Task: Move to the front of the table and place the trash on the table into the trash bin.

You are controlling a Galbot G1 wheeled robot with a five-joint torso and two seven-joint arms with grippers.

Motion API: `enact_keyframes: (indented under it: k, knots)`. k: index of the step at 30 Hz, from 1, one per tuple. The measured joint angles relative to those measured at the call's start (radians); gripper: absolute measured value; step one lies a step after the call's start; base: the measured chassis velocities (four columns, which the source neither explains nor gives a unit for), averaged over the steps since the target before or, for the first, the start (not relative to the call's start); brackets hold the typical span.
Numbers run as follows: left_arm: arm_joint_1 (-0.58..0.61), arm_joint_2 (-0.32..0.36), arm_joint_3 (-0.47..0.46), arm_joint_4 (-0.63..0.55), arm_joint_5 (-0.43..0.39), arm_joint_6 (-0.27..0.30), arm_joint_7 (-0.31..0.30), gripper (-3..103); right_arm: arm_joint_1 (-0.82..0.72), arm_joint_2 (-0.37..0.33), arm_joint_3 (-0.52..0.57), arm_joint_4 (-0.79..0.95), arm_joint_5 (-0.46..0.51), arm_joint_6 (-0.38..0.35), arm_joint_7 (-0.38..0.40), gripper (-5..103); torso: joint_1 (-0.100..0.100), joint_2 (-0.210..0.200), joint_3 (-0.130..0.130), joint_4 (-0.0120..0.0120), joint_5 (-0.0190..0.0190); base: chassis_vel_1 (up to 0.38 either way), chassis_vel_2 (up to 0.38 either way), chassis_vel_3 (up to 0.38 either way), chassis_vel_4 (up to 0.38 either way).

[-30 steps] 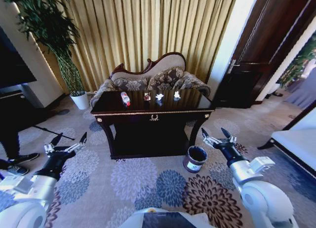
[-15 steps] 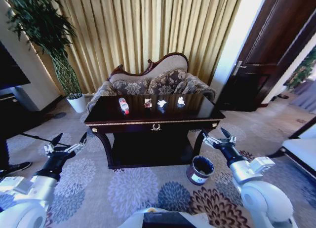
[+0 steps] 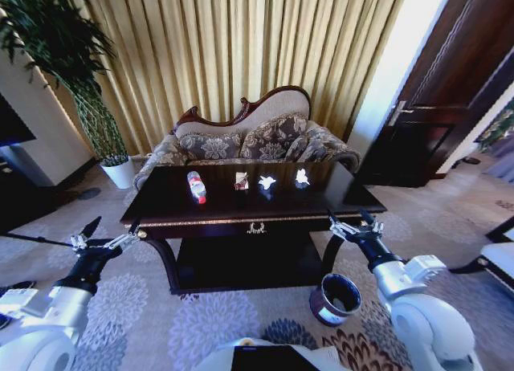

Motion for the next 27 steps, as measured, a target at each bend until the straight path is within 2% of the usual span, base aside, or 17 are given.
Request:
enact_keyframes:
  k: [4, 9, 10, 12, 17, 18, 22, 24, 27]
  knots:
    - [0.002, 0.001, -0.001, 0.0, 0.0, -0.002, 0.0, 100, 0.006, -0.008, -0.003, -0.015, -0.005, 0.002, 0.0, 100, 0.001, -0.001, 0.0, -0.0001, 0.0001, -0.118, 0.128, 0.155, -0.112]
    - [0.007, 0.008, -0.005, -0.005, -0.001, -0.003, 0.0, 100, 0.044, -0.052, -0.01, -0.049, -0.006, -0.042, 0.002, 100, 0.0, 0.0, 0.0, -0.0001, 0.0001, -0.011, 0.015, 0.009, -0.008]
    - [0.014, 0.012, -0.01, -0.007, -0.002, -0.005, -0.001, 100, 0.072, -0.08, -0.016, -0.064, 0.016, -0.073, 0.009, 100, -0.001, 0.0, 0.0, 0.0001, 0.0003, 0.0, 0.0, 0.0, 0.0]
    - [0.017, 0.013, -0.012, -0.007, -0.002, -0.007, -0.001, 100, 0.084, -0.093, -0.02, -0.07, 0.029, -0.083, 0.018, 100, -0.001, 0.0, 0.0, 0.0001, 0.0002, 0.0, 0.0, 0.0, 0.0]
    - [0.025, 0.024, -0.033, -0.007, -0.017, -0.011, -0.006, 100, 0.2, -0.199, -0.06, -0.154, 0.134, -0.172, 0.088, 100, -0.001, 0.0, 0.0, -0.0002, 0.0002, 0.0, 0.0, 0.0, 0.0]
    - [0.025, 0.024, -0.033, -0.007, -0.017, -0.011, -0.006, 100, 0.2, -0.199, -0.06, -0.154, 0.134, -0.172, 0.088, 100, -0.001, 0.0, 0.0, -0.0002, 0.0002, 0.0, 0.0, 0.0, 0.0]
    - [0.032, 0.024, -0.039, -0.008, -0.023, -0.011, -0.012, 100, 0.33, -0.287, -0.109, -0.252, 0.209, -0.208, 0.126, 100, 0.0, 0.0, 0.0, 0.0001, 0.0002, 0.0, 0.0, 0.0, 0.0]
    - [0.032, 0.022, -0.039, -0.007, -0.023, -0.011, -0.016, 100, 0.354, -0.303, -0.123, -0.269, 0.223, -0.212, 0.131, 100, 0.0, 0.0, 0.0, 0.0001, 0.0002, 0.0, 0.0, 0.0, 0.0]
    - [0.034, 0.015, -0.036, -0.008, -0.023, -0.01, -0.026, 100, 0.457, -0.353, -0.197, -0.346, 0.263, -0.215, 0.172, 100, 0.0, 0.0, 0.0, 0.0, 0.0002, 0.0, 0.0, 0.0, 0.0]
